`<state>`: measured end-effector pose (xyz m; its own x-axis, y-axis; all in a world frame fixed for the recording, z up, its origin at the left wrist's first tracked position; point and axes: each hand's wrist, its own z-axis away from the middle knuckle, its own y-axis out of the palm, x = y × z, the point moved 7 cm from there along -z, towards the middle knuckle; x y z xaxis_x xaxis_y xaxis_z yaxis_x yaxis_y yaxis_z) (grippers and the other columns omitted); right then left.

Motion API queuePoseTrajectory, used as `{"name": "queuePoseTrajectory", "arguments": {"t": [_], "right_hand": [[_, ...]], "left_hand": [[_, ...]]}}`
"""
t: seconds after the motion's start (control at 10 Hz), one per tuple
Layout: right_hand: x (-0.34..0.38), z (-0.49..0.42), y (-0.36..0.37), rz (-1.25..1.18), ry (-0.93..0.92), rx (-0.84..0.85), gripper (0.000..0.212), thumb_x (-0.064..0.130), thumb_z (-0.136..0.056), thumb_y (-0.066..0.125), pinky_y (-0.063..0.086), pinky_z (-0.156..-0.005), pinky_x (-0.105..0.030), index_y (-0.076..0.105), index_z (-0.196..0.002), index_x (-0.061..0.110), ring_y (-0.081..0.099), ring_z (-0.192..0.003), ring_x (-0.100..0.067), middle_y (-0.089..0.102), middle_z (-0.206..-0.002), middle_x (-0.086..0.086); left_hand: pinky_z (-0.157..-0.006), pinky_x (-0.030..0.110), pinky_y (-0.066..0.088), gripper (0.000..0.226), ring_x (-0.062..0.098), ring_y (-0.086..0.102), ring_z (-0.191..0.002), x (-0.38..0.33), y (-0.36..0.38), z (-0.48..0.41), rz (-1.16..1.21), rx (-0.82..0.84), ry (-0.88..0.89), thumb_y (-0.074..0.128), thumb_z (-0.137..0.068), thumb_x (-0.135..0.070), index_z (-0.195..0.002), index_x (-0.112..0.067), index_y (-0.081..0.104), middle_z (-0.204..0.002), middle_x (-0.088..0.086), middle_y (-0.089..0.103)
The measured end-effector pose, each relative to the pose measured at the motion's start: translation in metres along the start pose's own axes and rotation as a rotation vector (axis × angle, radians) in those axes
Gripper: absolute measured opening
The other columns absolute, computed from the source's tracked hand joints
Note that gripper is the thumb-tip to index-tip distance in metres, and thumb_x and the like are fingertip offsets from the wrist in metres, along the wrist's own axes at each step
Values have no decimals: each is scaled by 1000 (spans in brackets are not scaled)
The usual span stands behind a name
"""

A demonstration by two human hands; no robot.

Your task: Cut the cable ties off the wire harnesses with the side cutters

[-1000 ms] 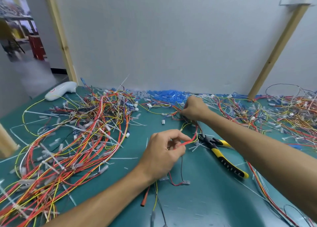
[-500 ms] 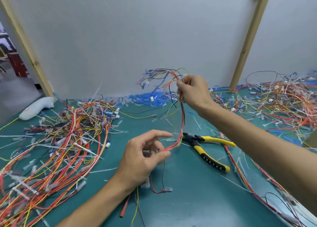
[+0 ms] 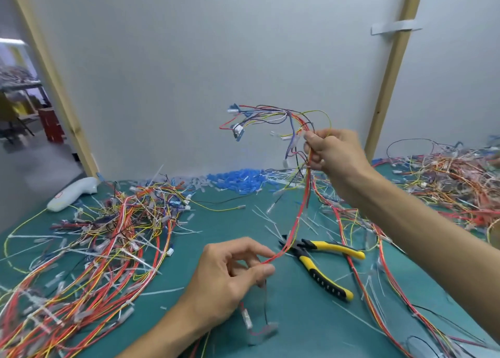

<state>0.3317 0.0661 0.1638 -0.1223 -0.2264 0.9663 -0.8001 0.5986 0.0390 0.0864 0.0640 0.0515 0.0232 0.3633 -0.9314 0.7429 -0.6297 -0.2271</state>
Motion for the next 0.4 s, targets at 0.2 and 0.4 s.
{"name": "queuePoseTrajectory", "arguments": {"t": [0.2, 0.4], "right_hand": [[67, -14, -63, 285, -179, -224, 28, 12, -97, 71, 48, -48, -24, 65, -69, 15, 49, -44, -5, 60, -65, -4], [73, -22, -92, 660, -102, -222, 29, 9, -89, 73, 63, -88, -50, 71, -118, 3, 73, -92, -32, 69, -99, -12]], "left_hand": [[-56, 31, 58, 37, 35, 76, -77, -53, 70, -7, 275, 375, -64, 74, -89, 0, -124, -8, 66, -97, 18, 72], [-117, 34, 41, 80, 9, 48, -141, -78, 155, -4, 74, 744, -122, 70, -97, -13, -162, -17, 24, -164, -2, 35]]}}
